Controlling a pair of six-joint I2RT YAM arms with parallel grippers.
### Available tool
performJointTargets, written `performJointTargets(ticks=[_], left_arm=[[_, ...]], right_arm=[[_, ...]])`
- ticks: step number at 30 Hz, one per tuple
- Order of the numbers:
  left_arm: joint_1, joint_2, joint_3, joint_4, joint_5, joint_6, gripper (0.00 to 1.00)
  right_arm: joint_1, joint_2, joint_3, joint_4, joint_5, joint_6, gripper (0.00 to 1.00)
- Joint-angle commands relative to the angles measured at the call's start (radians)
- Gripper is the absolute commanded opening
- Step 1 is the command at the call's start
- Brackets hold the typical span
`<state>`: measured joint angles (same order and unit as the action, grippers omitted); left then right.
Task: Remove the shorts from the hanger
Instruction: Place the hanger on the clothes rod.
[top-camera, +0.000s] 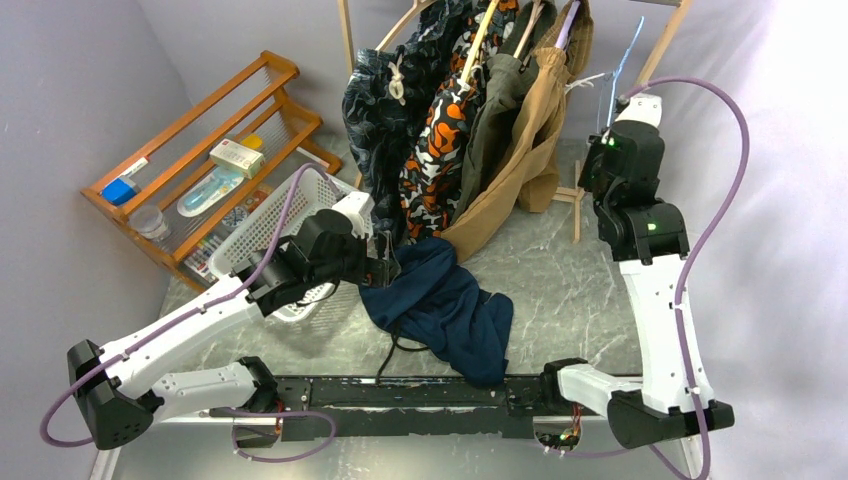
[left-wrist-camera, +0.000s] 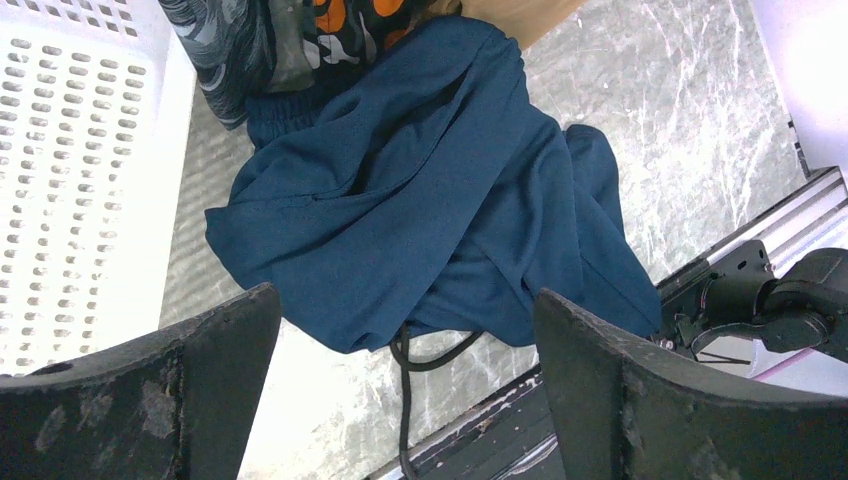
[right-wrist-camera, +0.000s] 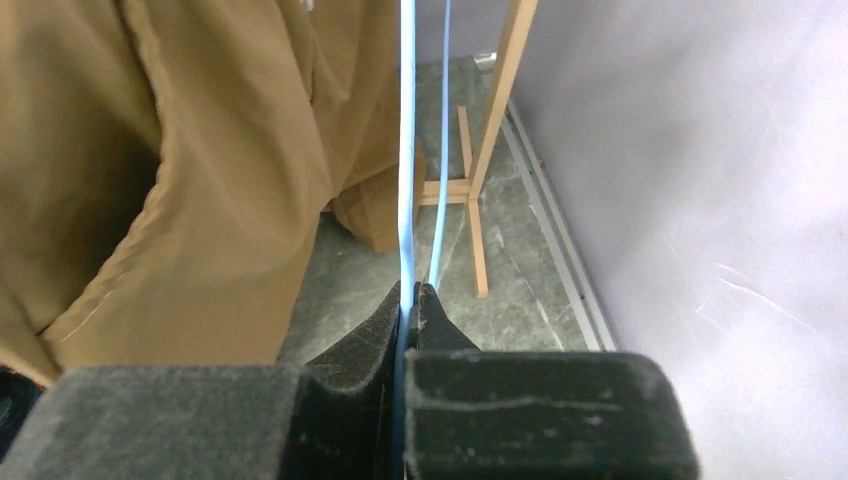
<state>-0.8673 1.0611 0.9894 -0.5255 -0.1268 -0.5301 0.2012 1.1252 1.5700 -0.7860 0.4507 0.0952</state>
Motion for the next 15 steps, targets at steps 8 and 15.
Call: performJointTargets(ticks=[8,15], left_arm=[[0.005,-0.044,-0.018,0.046,0.029,0.001,0.99],[0.019,-0.058,-0.038,0.069,0.003,-0.020,1.00]], right_arm=[[-0.077,-0.097,-0.025,0.130,-0.175,-0.064,0.00],[-0.077,-0.102,-0.036,0.190,-0.021,-0.087,0.00]])
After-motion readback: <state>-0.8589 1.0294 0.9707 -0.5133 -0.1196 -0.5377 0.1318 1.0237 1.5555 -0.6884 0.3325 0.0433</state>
